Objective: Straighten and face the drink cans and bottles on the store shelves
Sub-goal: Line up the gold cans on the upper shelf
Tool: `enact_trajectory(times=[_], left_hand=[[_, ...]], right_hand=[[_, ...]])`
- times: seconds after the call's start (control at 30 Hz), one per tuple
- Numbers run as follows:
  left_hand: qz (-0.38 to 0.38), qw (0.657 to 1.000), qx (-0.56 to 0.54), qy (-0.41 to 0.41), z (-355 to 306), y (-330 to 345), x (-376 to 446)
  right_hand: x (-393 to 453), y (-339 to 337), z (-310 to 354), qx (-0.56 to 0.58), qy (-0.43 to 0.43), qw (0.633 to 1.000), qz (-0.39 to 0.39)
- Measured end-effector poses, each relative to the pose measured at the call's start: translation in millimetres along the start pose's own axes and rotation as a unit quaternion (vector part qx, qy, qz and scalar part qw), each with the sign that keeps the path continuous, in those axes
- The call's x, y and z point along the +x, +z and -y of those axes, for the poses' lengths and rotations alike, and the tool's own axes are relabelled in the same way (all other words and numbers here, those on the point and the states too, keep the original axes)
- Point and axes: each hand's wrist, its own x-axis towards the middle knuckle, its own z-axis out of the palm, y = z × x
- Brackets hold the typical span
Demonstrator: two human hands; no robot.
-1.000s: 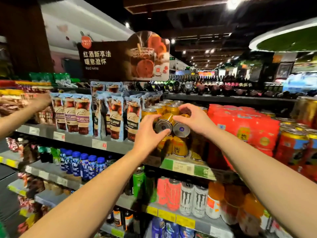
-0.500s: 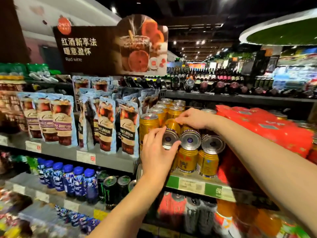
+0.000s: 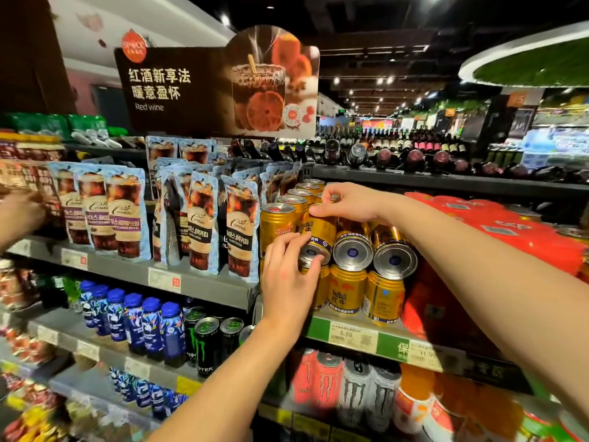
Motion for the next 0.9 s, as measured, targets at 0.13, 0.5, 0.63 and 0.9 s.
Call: enact_trajectory(times=[0.13, 0.5, 0.63, 0.9], left_hand=[[-0.018, 1.000, -0.011, 0.016, 0, -3, -3], [-0.041, 0.996, -0.081, -0.010, -3, -5, -9], [-0.037, 0.996, -0.079, -0.027, 1, -3, -7], [-0.048, 0.996, -0.066, -0.027, 7, 5, -10]], right_hand=[[3, 2, 10, -0.019, 0.006, 1.000, 0.017], [-7, 6, 11, 0.092, -0.043, 0.995, 0.009], [-6, 10, 6, 0.111, -0.070, 0.991, -0.014], [-10, 10, 2, 0.110, -0.088, 0.990, -0.031]])
